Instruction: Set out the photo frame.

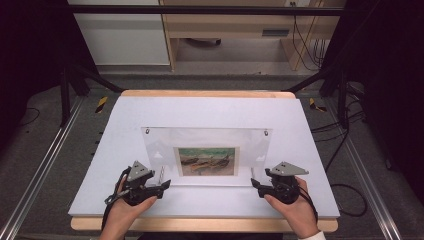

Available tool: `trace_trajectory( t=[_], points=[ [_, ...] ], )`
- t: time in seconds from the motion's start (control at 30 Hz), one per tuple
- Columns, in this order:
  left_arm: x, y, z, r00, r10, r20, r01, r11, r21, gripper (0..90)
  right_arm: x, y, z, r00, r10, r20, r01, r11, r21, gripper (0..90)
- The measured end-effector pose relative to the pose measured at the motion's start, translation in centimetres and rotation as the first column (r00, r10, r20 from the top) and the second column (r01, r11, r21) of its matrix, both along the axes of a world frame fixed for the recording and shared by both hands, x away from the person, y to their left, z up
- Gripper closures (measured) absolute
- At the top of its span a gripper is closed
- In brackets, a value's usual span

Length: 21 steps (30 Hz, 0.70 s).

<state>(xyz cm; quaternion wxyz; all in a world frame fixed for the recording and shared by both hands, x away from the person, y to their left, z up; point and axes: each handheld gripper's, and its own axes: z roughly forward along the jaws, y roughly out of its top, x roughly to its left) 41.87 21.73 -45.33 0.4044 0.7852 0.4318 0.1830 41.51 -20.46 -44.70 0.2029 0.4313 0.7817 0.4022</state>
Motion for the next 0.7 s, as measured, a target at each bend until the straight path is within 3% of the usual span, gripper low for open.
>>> trace_trajectory(
  t=[0.17,0.3,0.5,0.7],
  points=[
    [-0.3,-0.4,0.3,0.9998,0.018,0.012,-0.018,0.9998,-0.002,14.4,-0.1,-0.1,0.1,0.9999,-0.01,0.01,0.01,0.9999,-0.011,20.9],
    [-0.3,-0.3,0.4,0.9995,0.023,0.022,-0.023,0.9997,-0.004,10.6,-0.2,-0.1,0.2,0.9993,-0.02,0.033,0.021,0.9996,-0.017,14.0],
    [-0.3,0.3,0.8,0.9981,0.014,0.059,-0.014,0.9999,-0.006,6.8,-0.3,-0.6,0.8,0.9951,-0.02,0.097,0.021,0.9997,-0.013,10.3],
    [-0.2,0.9,1.2,0.9966,0.015,0.081,-0.014,0.9998,-0.013,6.5,-0.3,-1.3,0.9,0.9923,-0.055,0.111,0.055,0.9985,0.001,10.1]
  ],
)
